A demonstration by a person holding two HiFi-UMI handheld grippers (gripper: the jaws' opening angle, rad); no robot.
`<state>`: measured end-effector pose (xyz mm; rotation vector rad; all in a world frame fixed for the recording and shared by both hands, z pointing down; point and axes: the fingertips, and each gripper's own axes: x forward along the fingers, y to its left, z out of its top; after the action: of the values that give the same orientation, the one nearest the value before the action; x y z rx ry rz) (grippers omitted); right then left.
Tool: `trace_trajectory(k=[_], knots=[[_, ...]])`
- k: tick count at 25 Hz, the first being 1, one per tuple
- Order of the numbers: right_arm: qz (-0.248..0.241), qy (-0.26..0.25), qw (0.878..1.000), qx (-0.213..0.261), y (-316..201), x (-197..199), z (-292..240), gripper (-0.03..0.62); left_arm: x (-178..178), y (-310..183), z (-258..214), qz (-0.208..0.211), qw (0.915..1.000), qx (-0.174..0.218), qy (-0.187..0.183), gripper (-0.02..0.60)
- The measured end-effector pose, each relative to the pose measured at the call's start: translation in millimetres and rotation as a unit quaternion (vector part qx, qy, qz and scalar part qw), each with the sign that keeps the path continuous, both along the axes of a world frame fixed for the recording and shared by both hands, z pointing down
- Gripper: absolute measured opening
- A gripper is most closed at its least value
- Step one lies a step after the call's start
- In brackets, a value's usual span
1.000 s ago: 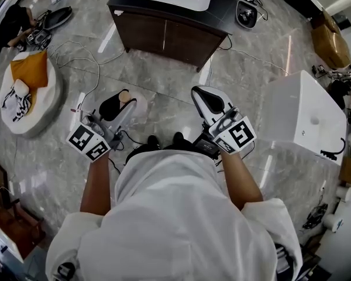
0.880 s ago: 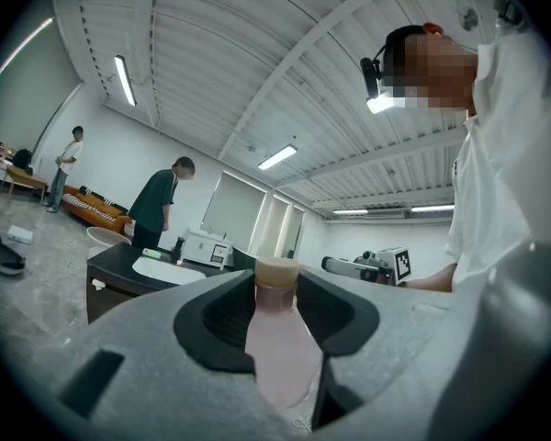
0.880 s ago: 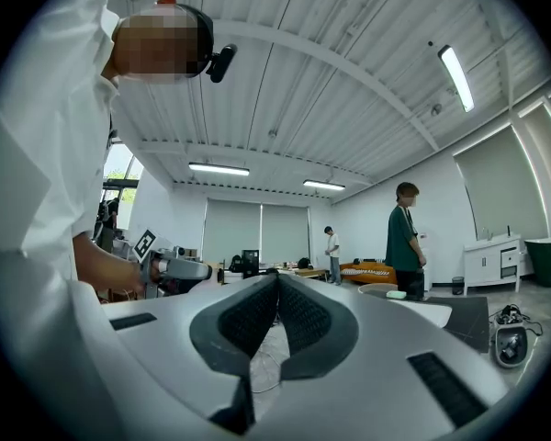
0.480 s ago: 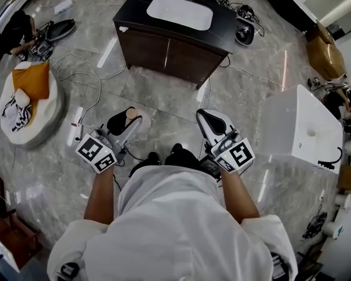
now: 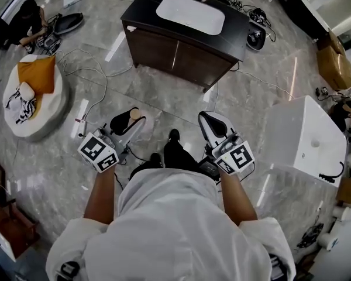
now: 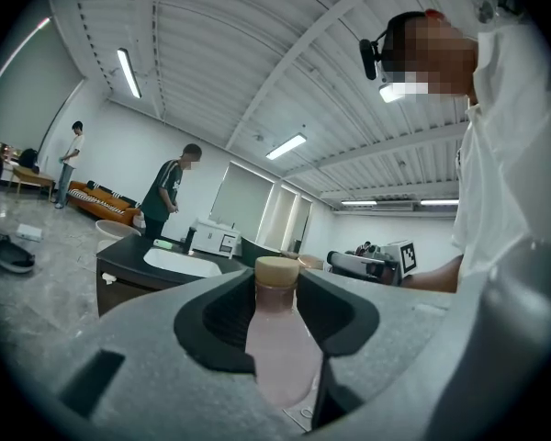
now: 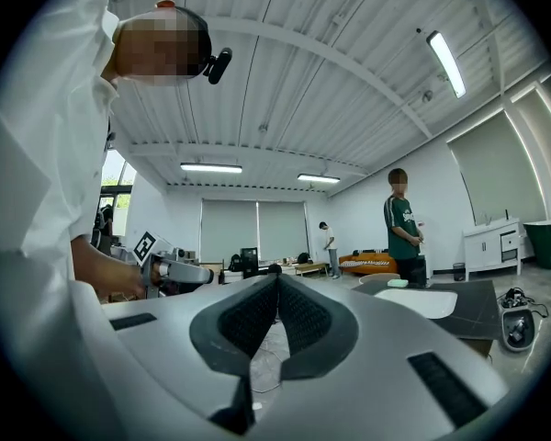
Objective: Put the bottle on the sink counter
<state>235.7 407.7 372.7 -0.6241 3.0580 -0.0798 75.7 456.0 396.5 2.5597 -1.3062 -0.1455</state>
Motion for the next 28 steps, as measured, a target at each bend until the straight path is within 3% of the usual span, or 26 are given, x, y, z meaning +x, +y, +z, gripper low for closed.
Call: trace_trajectory(k=[16,28], knots=[[-0.024,-0.011,1.000,-0.007,-161,-6,-11,0.015,-15,-140,-30,-0.042,0.9990,0.003,0.014,0.149],[-0.056,-0.038,0.997,-0.035,-242,-8,-5,0.015,-13,-218,-37,-0.085,0.9960,-0.008,0.027,0.149]])
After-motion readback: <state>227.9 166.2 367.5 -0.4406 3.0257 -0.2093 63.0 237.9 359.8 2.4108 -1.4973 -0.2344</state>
